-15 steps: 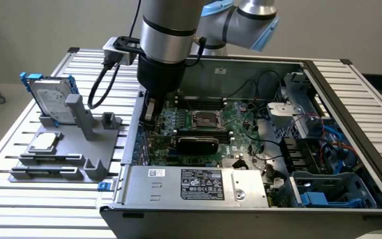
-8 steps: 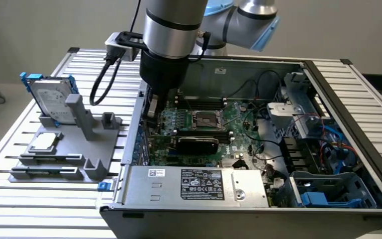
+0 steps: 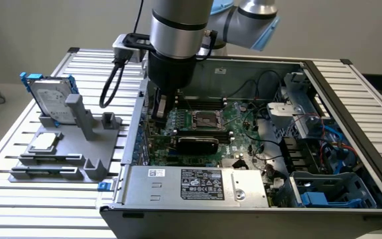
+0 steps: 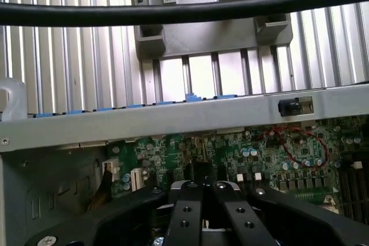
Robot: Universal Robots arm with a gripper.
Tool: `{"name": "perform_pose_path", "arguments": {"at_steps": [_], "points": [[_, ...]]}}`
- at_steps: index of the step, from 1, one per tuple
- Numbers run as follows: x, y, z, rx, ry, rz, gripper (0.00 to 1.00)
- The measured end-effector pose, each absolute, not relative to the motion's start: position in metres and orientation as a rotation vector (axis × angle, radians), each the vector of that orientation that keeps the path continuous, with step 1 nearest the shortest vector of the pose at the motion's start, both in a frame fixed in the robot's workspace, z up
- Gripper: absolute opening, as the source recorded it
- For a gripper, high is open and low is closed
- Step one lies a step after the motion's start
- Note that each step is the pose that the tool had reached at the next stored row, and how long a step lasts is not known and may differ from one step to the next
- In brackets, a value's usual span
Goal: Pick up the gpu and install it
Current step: 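Press down on the gpu until it lock into place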
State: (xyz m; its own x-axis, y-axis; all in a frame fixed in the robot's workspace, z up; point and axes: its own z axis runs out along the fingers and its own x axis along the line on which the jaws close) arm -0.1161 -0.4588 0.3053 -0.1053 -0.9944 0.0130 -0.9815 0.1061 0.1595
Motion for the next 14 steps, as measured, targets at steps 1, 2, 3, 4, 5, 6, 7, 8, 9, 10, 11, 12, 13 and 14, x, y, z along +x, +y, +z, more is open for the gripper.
{"name": "perform_pose_path", "arguments": {"at_steps": [1, 2, 3, 4, 5, 6, 7, 8, 9, 10, 11, 12, 13, 14], "points": [[-0.115, -0.459, 0.305, 2.024, -2.25, -0.164, 0.11], [-0.113, -0.459, 0.305, 2.03, -2.253, -0.161, 0.11], [-0.112, -0.459, 0.305, 2.035, -2.257, -0.158, 0.11], [-0.111, -0.459, 0.305, 2.04, -2.26, -0.154, 0.11], [-0.109, -0.459, 0.305, 2.045, -2.263, -0.15, 0.11], [-0.108, -0.459, 0.305, 2.05, -2.266, -0.147, 0.11], [-0.107, -0.459, 0.305, 2.055, -2.269, -0.142, 0.11], [-0.106, -0.459, 0.305, 2.061, -2.272, -0.137, 0.11], [-0.104, -0.459, 0.306, 2.066, -2.276, -0.13, 0.11], [-0.103, -0.459, 0.306, 2.072, -2.279, -0.124, 0.11], [-0.102, -0.459, 0.306, 2.078, -2.283, -0.116, 0.11], [-0.102, -0.459, 0.306, 2.085, -2.287, -0.108, 0.11], [-0.101, -0.459, 0.306, 2.091, -2.291, -0.098, 0.11], [-0.1, -0.459, 0.306, 2.098, -2.295, -0.088, 0.11]]}}
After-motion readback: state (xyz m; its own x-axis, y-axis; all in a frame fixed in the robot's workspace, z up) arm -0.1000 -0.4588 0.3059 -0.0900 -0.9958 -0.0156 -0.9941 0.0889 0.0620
